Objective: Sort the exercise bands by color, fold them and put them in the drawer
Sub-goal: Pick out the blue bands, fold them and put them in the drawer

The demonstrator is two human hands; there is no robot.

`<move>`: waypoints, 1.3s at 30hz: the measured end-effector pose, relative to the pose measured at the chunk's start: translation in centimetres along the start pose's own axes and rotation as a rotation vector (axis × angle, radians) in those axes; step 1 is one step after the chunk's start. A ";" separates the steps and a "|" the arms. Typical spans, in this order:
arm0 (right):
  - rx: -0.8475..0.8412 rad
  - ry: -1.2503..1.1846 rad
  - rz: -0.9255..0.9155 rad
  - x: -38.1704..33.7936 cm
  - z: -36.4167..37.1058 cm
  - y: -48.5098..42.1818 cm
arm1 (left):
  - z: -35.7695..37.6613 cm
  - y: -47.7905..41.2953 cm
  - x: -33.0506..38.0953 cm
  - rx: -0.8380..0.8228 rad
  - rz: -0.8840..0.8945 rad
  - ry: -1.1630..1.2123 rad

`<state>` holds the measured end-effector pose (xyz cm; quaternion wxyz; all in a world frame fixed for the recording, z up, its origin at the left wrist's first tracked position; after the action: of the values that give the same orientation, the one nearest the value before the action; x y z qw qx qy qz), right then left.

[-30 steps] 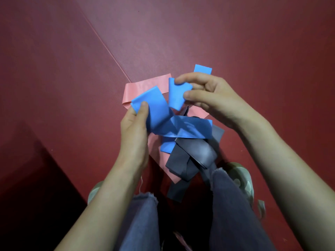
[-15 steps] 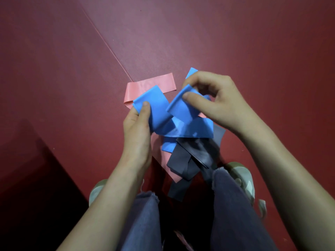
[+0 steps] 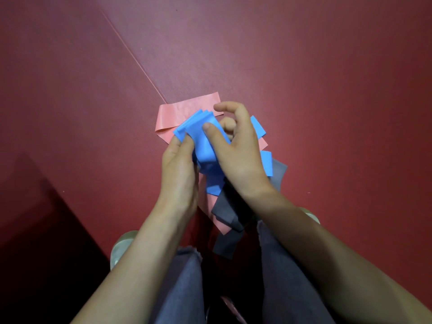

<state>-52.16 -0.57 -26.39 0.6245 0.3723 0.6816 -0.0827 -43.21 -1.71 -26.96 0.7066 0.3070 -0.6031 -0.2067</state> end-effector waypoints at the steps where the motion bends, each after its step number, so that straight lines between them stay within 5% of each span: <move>1: 0.005 0.001 -0.010 0.0 0.1 0.1 | -0.1 0.0 -0.1 0.013 0.001 -0.006; 19: 0.015 -0.014 -0.123 -2.7 -1.7 0.2 | 2.1 1.2 3.3 -0.117 0.200 -0.199; 27: 0.099 0.118 -0.322 -9.4 -6.0 0.1 | 4.4 4.7 8.7 -0.320 0.320 -0.249; 39: -0.106 0.096 -0.579 -23.8 -10.2 4.9 | 5.7 16.0 19.4 -0.455 0.531 -0.303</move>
<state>-58.61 -0.85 -0.85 0.5608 0.1327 0.7914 -0.2040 -46.42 -3.94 -1.49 0.6883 -0.0586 -0.6981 -0.1880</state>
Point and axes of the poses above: each hand's wrist, its own y-axis away from the middle knuckle, its own z-axis out of the palm, x = y × z, the point moved 5 cm from there along -y, towards the middle knuckle, and after that the axes turned 13 degrees about x, right-handed, at the moved point
